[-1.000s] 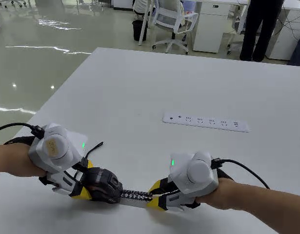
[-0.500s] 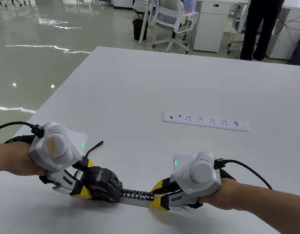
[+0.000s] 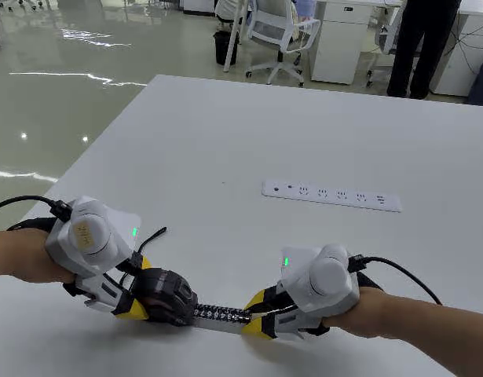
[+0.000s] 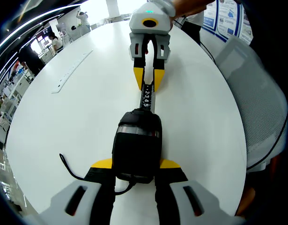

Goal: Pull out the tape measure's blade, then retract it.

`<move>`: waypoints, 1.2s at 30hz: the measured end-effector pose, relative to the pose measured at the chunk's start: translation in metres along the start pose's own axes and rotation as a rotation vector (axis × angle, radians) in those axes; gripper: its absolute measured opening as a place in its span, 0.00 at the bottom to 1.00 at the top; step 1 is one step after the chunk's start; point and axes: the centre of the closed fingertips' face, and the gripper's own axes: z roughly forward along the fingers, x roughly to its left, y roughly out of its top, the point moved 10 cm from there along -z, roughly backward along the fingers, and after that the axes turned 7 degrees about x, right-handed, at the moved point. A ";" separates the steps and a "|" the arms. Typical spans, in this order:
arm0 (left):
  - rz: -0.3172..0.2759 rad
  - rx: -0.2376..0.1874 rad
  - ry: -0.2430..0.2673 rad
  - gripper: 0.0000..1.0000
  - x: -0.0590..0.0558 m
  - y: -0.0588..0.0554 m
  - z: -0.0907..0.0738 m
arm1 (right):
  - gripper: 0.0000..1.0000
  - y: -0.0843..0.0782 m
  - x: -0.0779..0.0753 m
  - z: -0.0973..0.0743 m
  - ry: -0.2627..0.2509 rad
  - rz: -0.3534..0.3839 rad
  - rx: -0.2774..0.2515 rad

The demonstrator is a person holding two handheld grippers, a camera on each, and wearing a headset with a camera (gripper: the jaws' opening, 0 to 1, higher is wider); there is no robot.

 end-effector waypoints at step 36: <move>0.003 0.002 0.002 0.27 0.000 0.000 0.000 | 0.13 -0.009 -0.001 -0.008 0.008 -0.002 0.004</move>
